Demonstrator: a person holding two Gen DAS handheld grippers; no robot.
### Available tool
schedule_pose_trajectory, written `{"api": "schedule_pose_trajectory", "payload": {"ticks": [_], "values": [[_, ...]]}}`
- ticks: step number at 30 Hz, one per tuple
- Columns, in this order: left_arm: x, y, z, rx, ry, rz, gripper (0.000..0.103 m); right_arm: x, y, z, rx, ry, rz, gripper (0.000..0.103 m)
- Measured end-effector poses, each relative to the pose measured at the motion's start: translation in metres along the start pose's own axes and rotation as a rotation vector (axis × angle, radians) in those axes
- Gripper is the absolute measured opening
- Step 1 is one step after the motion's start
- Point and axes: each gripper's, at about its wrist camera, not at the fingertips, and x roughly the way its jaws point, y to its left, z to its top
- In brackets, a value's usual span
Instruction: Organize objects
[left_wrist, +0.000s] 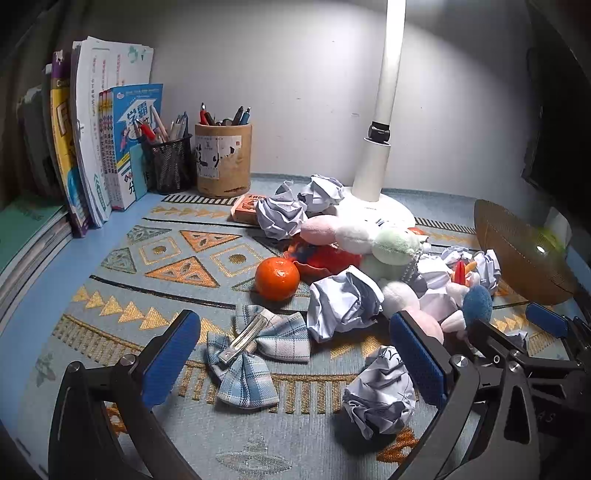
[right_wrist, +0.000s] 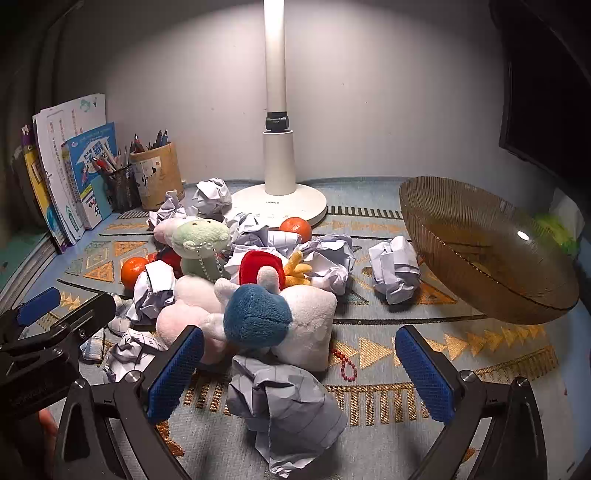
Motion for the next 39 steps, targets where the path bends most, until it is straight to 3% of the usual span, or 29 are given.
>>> {"api": "schedule_pose_trajectory", "payload": {"ticks": [39], "values": [[0.0035,-0.0028,-0.0010,0.018,0.015,0.023,0.102,0.0041,-0.0042,0.0014,0.015,0.016,0.008,0.103]]}}
